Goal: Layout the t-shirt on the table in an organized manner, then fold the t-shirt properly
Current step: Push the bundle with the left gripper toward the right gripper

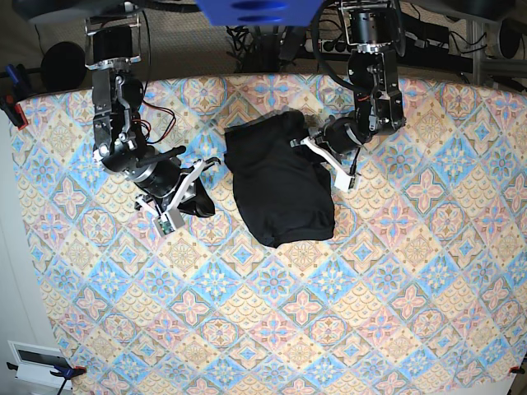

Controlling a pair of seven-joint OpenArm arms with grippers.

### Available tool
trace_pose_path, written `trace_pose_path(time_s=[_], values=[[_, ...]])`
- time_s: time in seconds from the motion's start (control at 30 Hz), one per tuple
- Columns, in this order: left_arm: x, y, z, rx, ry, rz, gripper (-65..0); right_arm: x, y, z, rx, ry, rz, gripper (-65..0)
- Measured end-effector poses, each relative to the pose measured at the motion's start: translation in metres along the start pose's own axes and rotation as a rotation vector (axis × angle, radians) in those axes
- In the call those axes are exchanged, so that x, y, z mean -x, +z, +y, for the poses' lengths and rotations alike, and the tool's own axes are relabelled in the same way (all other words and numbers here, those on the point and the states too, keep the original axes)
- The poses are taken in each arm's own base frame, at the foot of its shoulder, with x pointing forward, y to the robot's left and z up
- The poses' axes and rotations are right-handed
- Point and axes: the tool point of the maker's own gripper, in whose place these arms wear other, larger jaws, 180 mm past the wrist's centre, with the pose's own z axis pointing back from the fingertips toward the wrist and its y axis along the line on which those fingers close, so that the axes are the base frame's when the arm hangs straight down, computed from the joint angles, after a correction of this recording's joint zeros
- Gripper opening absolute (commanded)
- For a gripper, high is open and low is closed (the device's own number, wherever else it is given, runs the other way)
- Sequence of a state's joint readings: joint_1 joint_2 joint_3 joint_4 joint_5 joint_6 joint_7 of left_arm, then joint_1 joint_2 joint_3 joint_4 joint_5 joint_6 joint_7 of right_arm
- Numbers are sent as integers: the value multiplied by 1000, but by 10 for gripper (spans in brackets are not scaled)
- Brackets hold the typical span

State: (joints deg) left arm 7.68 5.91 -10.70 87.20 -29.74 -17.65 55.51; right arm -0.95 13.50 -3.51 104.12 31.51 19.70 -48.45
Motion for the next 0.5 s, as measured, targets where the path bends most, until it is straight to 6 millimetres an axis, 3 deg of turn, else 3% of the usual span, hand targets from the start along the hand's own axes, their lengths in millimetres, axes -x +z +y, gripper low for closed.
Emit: trace_pose_path(time_s=[0.1, 0.3, 0.4, 0.5], values=[[-5, 12, 13, -32, 8, -8, -646, -4, 1, 5, -16, 27, -9, -633], [-27, 71, 66, -131, 80, -120, -646, 10, -4, 39, -125, 14, 7, -634], [-57, 102, 86, -122, 113, -224, -646, 8, -13, 66, -197, 11, -5, -634], [-77, 137, 107, -127, 167, -335, -646, 3, -27, 108, -316, 28, -19, -634]])
